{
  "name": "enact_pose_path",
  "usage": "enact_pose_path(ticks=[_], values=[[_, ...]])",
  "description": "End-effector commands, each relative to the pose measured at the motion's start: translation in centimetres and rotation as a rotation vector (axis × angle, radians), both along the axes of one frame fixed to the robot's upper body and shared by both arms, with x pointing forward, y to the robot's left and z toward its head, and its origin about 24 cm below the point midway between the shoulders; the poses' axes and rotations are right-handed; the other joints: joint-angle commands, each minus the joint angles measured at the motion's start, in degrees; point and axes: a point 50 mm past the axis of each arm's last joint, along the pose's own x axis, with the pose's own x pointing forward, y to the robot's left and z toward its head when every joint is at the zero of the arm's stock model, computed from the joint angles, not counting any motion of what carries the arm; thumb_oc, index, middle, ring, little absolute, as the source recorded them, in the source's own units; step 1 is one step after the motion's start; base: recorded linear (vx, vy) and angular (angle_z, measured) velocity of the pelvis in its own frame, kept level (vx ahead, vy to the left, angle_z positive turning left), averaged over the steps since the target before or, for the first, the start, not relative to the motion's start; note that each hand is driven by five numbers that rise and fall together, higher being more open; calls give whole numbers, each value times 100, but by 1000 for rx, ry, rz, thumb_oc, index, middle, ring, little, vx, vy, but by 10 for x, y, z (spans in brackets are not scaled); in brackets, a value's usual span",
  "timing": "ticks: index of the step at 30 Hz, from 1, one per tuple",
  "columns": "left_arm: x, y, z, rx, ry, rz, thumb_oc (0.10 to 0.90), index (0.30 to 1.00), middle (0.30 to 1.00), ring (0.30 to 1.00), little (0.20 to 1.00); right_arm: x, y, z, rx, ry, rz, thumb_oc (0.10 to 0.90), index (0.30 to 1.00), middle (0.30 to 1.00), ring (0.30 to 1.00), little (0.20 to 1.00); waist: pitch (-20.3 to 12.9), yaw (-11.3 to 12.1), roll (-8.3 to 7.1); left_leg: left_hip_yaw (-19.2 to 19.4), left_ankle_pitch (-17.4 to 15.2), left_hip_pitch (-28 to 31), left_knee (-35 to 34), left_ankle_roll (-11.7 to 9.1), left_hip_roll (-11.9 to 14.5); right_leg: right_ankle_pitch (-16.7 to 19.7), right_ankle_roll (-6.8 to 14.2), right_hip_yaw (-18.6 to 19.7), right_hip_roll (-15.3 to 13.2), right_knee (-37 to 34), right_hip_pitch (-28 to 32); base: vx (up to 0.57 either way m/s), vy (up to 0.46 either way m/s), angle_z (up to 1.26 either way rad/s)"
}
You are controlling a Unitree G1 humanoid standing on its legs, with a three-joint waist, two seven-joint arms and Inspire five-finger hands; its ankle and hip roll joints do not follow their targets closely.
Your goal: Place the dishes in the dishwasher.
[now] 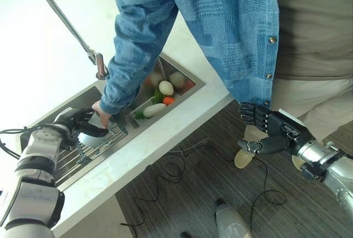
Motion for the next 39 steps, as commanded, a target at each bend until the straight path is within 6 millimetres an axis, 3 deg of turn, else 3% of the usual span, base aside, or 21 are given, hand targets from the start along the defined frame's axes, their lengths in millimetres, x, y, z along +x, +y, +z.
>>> enact_pose_path(ticks=[1,2,3,4,6,7,15,27,33,39], values=[[-4,5,-1,42,42,0,464,396,396,396,396,-3,19,50,74,-288,86,800,900,900,900,900,-456,98,-280,-151,-1005,-378,920,10,281,-393,793,-141,-415,-476,472,90,17,1],[-5,5,-3,45,44,5,558,538,538,538,538,-3,19,49,76,-286,85,800,900,900,900,900,-458,104,-289,-154,-1007,-373,920,12,284,-394,794,-145,-414,-476,479,-93,-71,2],[-5,5,-1,47,36,14,800,900,900,900,900,-4,20,48,79,-287,87,800,900,900,900,900,-437,106,-329,-82,-865,-423,920,38,315,-281,746,-179,-413,-476,427,2,-34,0],[-4,6,0,48,30,15,800,900,900,900,900,-3,21,47,80,-283,85,800,900,900,900,900,-462,127,-301,-166,-1016,-354,920,11,297,-409,801,-175,-425,-476,508,2,-31,2],[-3,6,2,53,21,22,800,900,900,900,900,-3,22,44,83,-279,85,800,900,900,900,900,-474,151,-301,-172,-1019,-342,920,7,299,-418,807,-203,-441,-476,533,3,-22,1],[-4,6,2,49,15,31,800,900,900,900,900,-4,22,44,84,-280,86,800,900,900,900,900,-458,156,-329,-100,-868,-408,920,30,322,-293,755,-228,-439,-476,462,-97,-65,3],[-2,1,15,44,-89,11,800,900,900,900,900,-3,25,42,96,-287,62,800,900,900,900,900,-427,410,-320,-248,-860,-416,920,15,289,-315,783,-414,-561,-476,561,-42,-21,7],[-1,-11,54,132,-210,-87,800,900,900,900,900,1,32,39,119,-296,76,800,900,900,900,900,-441,882,-273,-529,-818,-467,920,-22,230,-383,837,-753,-778,-476,786,-58,-12,20],[-5,-9,81,219,-280,-98,800,900,900,900,900,4,41,38,133,-310,95,800,900,900,900,900,-492,1155,-223,-720,-762,-562,920,-81,213,-430,865,-968,-870,-476,892,-73,-37,23],[-11,-3,95,241,-318,-89,800,900,900,900,900,5,47,38,139,-317,104,800,900,900,900,900,-532,1323,-201,-825,-724,-612,920,-119,216,-452,884,-1110,-924,-476,954,-38,-34,15]])
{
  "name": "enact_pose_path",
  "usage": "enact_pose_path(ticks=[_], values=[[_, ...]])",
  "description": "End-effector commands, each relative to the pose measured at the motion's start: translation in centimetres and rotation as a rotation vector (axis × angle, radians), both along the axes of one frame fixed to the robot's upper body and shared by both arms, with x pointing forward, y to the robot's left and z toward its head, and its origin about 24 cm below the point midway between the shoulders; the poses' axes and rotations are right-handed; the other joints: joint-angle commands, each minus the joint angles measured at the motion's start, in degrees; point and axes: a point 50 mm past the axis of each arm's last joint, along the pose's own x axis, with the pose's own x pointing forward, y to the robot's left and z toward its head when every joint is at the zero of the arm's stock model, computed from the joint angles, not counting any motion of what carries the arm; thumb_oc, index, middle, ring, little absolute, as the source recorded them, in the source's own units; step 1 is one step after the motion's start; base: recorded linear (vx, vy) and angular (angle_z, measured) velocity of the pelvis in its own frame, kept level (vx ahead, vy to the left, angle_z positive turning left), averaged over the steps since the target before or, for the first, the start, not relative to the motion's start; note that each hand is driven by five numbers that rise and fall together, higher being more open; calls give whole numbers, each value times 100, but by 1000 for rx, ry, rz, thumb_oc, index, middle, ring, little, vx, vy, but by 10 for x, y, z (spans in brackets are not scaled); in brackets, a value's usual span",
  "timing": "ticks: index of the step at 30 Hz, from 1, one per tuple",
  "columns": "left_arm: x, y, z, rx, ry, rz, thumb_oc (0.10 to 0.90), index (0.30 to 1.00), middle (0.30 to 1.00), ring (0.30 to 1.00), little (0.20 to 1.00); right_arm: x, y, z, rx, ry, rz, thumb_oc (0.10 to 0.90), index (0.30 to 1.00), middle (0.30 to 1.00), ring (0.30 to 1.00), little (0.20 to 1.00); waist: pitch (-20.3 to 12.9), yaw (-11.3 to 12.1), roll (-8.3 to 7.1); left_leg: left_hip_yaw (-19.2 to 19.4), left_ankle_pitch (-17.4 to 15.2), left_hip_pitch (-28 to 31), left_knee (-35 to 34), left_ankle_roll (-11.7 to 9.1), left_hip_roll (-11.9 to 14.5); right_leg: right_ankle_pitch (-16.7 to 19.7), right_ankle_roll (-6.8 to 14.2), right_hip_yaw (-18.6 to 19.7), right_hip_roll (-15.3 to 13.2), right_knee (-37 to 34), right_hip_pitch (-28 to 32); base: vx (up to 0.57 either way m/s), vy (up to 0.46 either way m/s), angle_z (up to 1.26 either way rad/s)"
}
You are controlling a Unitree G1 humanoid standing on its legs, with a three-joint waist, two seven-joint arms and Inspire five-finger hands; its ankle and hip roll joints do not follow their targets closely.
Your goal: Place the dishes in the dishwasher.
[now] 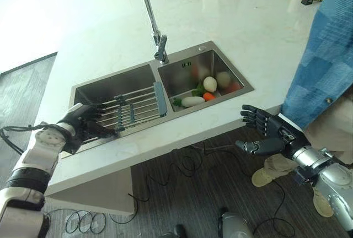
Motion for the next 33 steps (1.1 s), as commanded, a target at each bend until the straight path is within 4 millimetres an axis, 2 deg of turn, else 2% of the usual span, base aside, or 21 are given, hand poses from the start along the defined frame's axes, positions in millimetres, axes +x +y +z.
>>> enact_pose_path(ticks=[1,4,8,11,14,15,19,24,28,33], values=[[-3,20,79,92,-285,55,800,900,900,900,900,8,42,55,104,-332,200,800,900,900,900,900,-483,252,-84,103,-775,-40,504,-83,173,-365,1043,-108,-584,-543,764,-23,-28,8],[-7,24,88,91,-334,62,800,900,900,900,900,7,43,54,105,-333,202,800,900,900,900,900,-509,303,-78,70,-754,-64,504,-104,185,-381,1046,-148,-592,-543,786,-8,-11,1],[-11,23,113,145,-507,74,800,900,900,900,900,5,44,53,108,-335,198,800,900,900,900,900,-531,374,-87,19,-737,-96,504,-123,192,-404,1059,-199,-609,-543,820,-8,-21,8],[-22,15,145,133,-712,65,800,900,900,900,900,1,42,51,125,-348,168,800,900,900,900,900,-543,475,-148,-55,-741,-119,504,-125,196,-429,1069,-247,-620,-543,845,4,-59,14],[-38,4,158,107,-892,57,800,900,900,900,900,-4,40,49,138,-368,135,800,900,900,900,900,-534,605,-223,-146,-748,-147,504,-128,189,-456,1063,-294,-627,-543,867,-2,-73,7],[-48,-1,158,94,-963,46,800,900,900,900,900,-7,38,49,147,-382,116,800,900,900,900,900,-525,669,-264,-199,-751,-164,504,-126,175,-468,1060,-308,-631,-543,877,-7,-52,6],[-67,-21,152,103,-1053,0,800,900,900,900,900,-11,36,54,177,-420,98,800,900,900,900,900,-514,740,-343,-273,-734,-222,504,-115,160,-451,1052,-304,-632,-543,854,-20,-45,15],[-76,-36,140,75,-1072,-34,800,900,900,900,900,-15,41,61,289,-481,113,800,900,900,900,900,-532,793,-383,-297,-750,-228,504,-108,165,-463,1042,-283,-627,-543,864,8,-9,4],[-78,-38,131,76,-1047,-44,800,900,900,900,900,-15,43,64,291,-502,112,800,900,900,900,900,-576,805,-374,-284,-734,-257,504,-107,169,-441,1038,-268,-638,-543,821,3,16,6],[-71,-44,126,87,-986,-83,800,900,900,900,900,-13,44,68,319,-509,144,800,900,900,900,900,-587,786,-359,-282,-766,-204,504,-118,174,-472,1048,-250,-641,-543,874,13,16,5]])
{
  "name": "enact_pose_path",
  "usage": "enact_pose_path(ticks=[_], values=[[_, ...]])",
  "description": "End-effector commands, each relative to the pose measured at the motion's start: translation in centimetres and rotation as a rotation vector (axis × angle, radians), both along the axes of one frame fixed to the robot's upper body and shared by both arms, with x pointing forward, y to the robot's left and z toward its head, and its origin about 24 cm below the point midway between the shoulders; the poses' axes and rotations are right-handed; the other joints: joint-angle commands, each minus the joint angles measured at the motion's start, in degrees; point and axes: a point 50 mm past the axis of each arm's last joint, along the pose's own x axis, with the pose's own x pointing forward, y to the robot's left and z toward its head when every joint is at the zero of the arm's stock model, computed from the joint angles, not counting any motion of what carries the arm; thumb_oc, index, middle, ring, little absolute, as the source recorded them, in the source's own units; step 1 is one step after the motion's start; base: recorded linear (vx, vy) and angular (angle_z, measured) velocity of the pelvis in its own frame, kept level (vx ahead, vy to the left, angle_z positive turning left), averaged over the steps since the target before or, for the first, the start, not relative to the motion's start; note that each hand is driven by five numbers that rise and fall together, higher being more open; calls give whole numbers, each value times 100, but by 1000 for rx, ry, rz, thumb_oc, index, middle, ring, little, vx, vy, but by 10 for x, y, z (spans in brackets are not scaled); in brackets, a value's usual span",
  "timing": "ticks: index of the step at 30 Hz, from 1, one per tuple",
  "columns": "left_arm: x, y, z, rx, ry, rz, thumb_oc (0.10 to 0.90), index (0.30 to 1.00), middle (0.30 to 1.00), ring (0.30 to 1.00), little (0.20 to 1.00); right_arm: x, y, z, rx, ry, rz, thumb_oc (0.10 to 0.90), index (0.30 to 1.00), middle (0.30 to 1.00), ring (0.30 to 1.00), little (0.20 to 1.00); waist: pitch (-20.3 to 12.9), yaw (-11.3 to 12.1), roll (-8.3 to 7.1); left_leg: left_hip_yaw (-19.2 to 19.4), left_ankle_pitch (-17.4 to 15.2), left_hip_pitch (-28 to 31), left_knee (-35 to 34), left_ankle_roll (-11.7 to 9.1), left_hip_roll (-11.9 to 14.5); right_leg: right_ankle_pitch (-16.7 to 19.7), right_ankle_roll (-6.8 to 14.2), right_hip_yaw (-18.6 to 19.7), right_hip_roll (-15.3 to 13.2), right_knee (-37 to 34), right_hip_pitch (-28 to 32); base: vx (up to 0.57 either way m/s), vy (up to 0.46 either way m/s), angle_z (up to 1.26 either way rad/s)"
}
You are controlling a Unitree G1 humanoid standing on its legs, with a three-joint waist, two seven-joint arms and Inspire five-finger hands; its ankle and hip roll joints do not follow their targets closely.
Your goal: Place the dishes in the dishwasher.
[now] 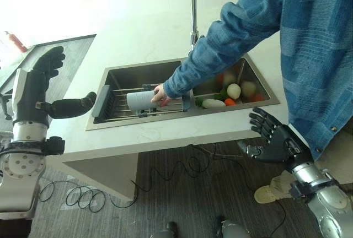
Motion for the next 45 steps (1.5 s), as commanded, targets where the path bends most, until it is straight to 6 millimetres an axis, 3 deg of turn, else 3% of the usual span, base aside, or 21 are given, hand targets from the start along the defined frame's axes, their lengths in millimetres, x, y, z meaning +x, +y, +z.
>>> enact_pose_path(ticks=[1,12,19,27,38,45], values=[[2,-14,59,130,-232,-61,800,900,900,900,900,6,22,69,61,-378,147,800,900,900,900,900,-177,19,-119,30,-806,201,342,-93,112,-412,1004,300,-474,-574,920,8,28,7],[25,10,48,154,-61,-13,800,900,900,900,900,9,25,79,63,-397,226,800,900,900,900,900,-222,-235,21,219,-826,288,342,-98,146,-370,1009,429,-462,-574,883,10,32,-3],[47,27,39,229,137,11,800,900,900,900,900,13,22,82,34,-373,260,800,900,900,900,900,-222,-469,137,357,-865,371,342,-101,148,-352,1032,522,-473,-574,871,15,47,-6],[65,55,47,236,273,86,800,900,900,900,900,15,19,86,-6,-342,299,800,900,900,900,900,-247,-801,282,546,-908,435,342,-76,133,-297,1050,679,-453,-574,788,22,53,-14],[79,49,41,257,353,73,800,900,900,900,900,15,13,89,-28,-332,287,800,900,900,900,900,-225,-1008,346,641,-937,464,342,-51,113,-281,1043,830,-413,-574,735,11,9,-8],[84,42,25,279,443,42,800,900,900,900,900,16,13,90,-49,-324,274,800,900,900,900,900,-218,-1057,332,665,-949,477,342,-35,108,-274,1025,891,-378,-574,711,4,-8,-6]])
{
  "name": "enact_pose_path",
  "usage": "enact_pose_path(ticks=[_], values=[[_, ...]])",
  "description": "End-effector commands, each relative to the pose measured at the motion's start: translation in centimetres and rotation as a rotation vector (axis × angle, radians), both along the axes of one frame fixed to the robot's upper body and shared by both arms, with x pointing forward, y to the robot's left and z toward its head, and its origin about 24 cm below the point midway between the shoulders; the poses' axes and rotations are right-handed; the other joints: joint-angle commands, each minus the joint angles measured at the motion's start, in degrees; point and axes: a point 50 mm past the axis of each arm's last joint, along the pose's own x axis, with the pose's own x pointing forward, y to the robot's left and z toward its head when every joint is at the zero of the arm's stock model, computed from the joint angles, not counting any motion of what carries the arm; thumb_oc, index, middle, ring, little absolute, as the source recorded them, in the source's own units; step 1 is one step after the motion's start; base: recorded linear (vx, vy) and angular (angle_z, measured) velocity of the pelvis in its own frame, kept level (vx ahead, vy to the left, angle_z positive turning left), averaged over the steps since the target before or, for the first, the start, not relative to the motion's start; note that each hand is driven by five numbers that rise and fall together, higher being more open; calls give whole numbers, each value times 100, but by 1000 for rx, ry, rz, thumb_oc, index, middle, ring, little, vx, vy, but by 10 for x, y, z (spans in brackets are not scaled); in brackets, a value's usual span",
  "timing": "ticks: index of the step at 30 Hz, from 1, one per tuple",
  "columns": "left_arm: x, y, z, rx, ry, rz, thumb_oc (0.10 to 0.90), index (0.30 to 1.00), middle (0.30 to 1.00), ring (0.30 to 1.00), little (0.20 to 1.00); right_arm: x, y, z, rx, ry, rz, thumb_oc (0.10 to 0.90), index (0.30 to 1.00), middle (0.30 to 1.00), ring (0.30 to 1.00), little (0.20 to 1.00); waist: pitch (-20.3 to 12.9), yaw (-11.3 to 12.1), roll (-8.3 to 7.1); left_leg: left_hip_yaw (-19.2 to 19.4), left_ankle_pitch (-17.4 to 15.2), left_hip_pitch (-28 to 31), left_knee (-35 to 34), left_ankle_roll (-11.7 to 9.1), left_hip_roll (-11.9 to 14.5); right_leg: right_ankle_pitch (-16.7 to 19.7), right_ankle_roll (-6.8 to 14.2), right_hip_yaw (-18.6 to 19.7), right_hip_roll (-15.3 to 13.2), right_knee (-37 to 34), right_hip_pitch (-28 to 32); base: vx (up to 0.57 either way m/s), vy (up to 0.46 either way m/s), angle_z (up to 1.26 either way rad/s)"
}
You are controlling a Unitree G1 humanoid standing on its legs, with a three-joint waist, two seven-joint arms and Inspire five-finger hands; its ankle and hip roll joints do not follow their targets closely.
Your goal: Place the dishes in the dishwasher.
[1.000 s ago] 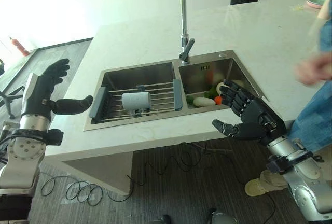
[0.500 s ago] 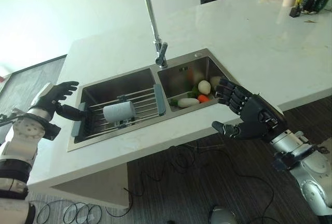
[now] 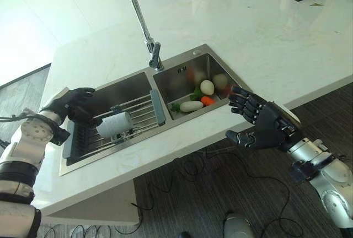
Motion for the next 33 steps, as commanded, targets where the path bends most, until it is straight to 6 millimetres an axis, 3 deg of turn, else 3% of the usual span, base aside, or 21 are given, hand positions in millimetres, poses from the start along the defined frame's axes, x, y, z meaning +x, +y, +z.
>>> enact_pose_path(ticks=[1,20,33], values=[[7,0,61,74,-185,-18,800,900,900,900,900,-1,7,60,30,-294,59,800,900,900,900,900,-396,22,-113,-66,-808,-235,759,-127,298,-159,908,235,-342,-600,651,4,-18,-6],[12,-12,33,96,-53,-58,800,900,900,900,900,5,13,63,27,-312,57,800,900,900,900,900,-362,56,-211,-78,-794,-229,759,-119,331,-154,865,247,-287,-600,648,-2,-2,0],[10,-4,25,130,-5,-29,800,900,900,900,900,4,13,61,20,-309,58,800,900,900,900,900,-383,7,-201,-13,-816,-202,759,-105,337,-150,866,258,-268,-600,631,1,-2,-1]])
